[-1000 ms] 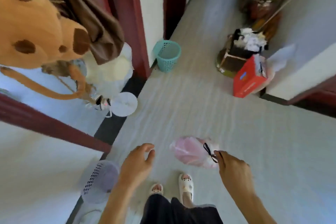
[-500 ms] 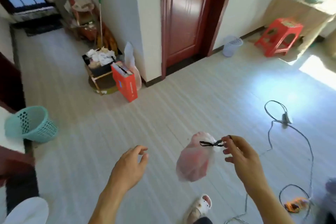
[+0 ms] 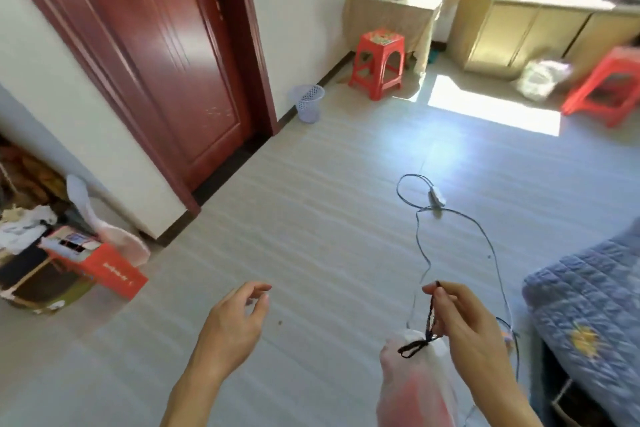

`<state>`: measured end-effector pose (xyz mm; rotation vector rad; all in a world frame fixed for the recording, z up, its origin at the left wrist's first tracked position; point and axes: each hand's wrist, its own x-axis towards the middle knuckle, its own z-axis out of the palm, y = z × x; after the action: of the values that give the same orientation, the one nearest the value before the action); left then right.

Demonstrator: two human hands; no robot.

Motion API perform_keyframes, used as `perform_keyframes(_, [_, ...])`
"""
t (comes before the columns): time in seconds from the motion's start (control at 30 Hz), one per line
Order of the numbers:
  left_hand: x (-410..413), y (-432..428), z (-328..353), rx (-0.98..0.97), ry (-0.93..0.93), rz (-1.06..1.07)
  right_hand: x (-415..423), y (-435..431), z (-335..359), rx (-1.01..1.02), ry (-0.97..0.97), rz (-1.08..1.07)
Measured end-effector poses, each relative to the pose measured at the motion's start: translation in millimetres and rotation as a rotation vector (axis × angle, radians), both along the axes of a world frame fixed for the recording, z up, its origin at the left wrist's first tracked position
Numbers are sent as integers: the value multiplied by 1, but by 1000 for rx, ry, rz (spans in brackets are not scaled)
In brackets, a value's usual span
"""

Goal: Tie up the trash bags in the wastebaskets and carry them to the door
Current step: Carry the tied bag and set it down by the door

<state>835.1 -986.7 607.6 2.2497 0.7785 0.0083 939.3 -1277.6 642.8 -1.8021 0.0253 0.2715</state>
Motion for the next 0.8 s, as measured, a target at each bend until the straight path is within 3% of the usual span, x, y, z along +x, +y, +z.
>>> perform_keyframes(0.37, [246, -36, -38, -30, 92, -204, 178, -54, -36, -84, 111, -307])
perform_keyframes(0.8, [643, -33, -17, -46, 69, -638, 442, -42, -34, 8, 118, -772])
